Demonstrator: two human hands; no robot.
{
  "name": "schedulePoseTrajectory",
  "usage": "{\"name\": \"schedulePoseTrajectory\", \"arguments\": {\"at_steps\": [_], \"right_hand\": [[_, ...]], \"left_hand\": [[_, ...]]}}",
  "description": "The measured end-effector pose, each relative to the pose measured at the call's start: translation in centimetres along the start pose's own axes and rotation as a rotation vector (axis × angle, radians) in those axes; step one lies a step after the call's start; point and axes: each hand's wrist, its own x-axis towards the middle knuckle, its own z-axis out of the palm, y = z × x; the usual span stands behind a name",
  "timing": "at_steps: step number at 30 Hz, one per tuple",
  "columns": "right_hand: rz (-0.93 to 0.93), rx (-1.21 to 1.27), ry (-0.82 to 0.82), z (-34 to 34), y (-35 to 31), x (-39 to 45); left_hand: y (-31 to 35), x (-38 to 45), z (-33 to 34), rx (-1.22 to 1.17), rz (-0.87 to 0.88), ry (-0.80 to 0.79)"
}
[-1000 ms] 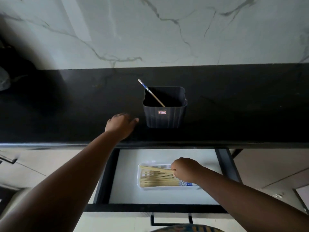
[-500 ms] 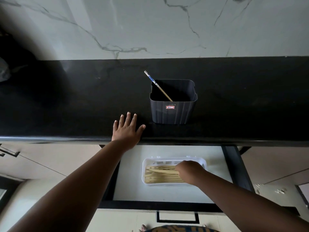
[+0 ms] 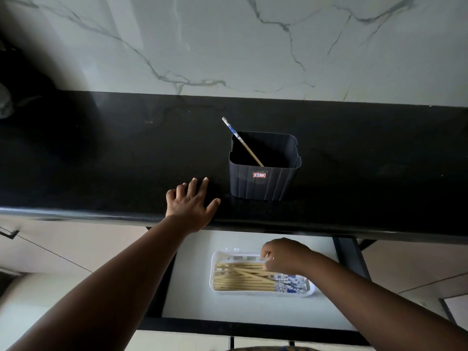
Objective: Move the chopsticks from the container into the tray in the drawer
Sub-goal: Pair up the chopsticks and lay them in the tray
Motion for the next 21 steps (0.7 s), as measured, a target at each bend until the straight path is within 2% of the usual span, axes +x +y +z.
{"name": "schedulePoseTrajectory", "arguments": {"at_steps": [5,8,10,11,13,15,17,21], "right_hand": [[-0.127,0.117,-0.008,-7.8,-4.3,-3.3],[-0.249,0.301,0.030,-12.6,-6.9,-5.6],[-0.301,0.423,0.149,-15.1,-8.2,-6.4],[-0.306,0.463,0.263,-16.2,-8.7,-6.3],[-0.264,0.454,0.525,-18.2,-9.2,-5.5],[-0.186,0.341,0.700,-19.6,-9.4,-4.2],[-0.097,0.246,0.719,-20.1,-9.4,-2.5],[0.039,0.128,0.656,-19.6,-9.2,0.8]], "left_hand": [[0.2,0.4,0.2,-0.032,-0.017,-0.001],[0.2,0.6,0.4,-0.037,0.004,0.020],[0.0,0.7,0.7,-0.054,0.031,0.007],[-0.2,0.8,0.8,-0.061,0.043,0.002],[-0.4,0.9,1.0,-0.067,0.055,0.008],[-0.5,0.8,1.1,-0.072,0.060,0.019],[-0.6,0.8,1.1,-0.083,0.060,0.028],[-0.6,0.8,0.9,-0.089,0.062,0.030]]}}
